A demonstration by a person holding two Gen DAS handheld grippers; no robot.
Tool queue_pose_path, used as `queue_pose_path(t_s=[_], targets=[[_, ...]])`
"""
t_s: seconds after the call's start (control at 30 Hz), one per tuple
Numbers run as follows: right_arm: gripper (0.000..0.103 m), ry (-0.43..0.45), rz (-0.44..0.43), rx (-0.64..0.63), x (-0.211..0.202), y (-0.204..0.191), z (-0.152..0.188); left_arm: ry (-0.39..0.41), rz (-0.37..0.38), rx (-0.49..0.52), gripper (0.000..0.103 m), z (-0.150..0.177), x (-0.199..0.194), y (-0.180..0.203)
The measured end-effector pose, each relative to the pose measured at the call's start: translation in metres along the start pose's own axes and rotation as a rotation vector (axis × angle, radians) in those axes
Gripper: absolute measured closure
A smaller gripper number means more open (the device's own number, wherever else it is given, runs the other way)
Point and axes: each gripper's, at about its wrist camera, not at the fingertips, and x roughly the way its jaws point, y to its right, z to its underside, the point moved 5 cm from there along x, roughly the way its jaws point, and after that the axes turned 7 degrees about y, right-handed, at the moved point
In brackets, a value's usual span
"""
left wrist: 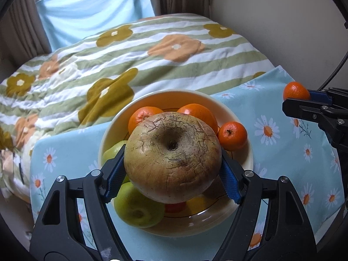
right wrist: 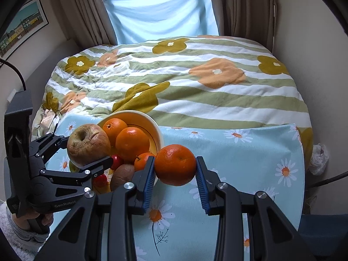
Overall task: Organize fruits
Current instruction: 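Carry the wrinkled apple into the bowl and open the left tool while the right tool carries the orange, then lower the small orange into the bowl and open the right tool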
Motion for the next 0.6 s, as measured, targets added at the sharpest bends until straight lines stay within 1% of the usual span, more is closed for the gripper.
queue_pose_path(t_s=[0.03,0.07,0.13,0.2,0.33,0.6], targets=[[0.070,-0.001,-0.001,-0.001,0.001,-0.001,0.000,0.014,0.003,0.000,0.020,-0.002,-0.001,0.000],[0.070,-0.001,-0.002,-0.001,0.002,-0.002,0.000,0.026,0.013,-0.001,0.012,-0.004,-0.002,0.000],[0.070,0.001,-0.003,-0.002,0.003,-0.003,0.000,0.064,0.005,-0.001,0.000,-0.009,-0.008,-0.003],[0.070,0.003,-0.004,-0.002,0.004,-0.005,-0.001,0.086,0.007,-0.005,0.000,-0.013,-0.013,-0.007],[0.070,0.004,-0.014,-0.003,0.004,-0.011,-0.002,0.100,0.025,-0.033,0.000,-0.013,-0.023,-0.015],[0.070,0.001,-0.061,-0.033,0.008,-0.035,-0.002,0.123,-0.005,-0.092,0.000,0.000,-0.057,-0.045]])
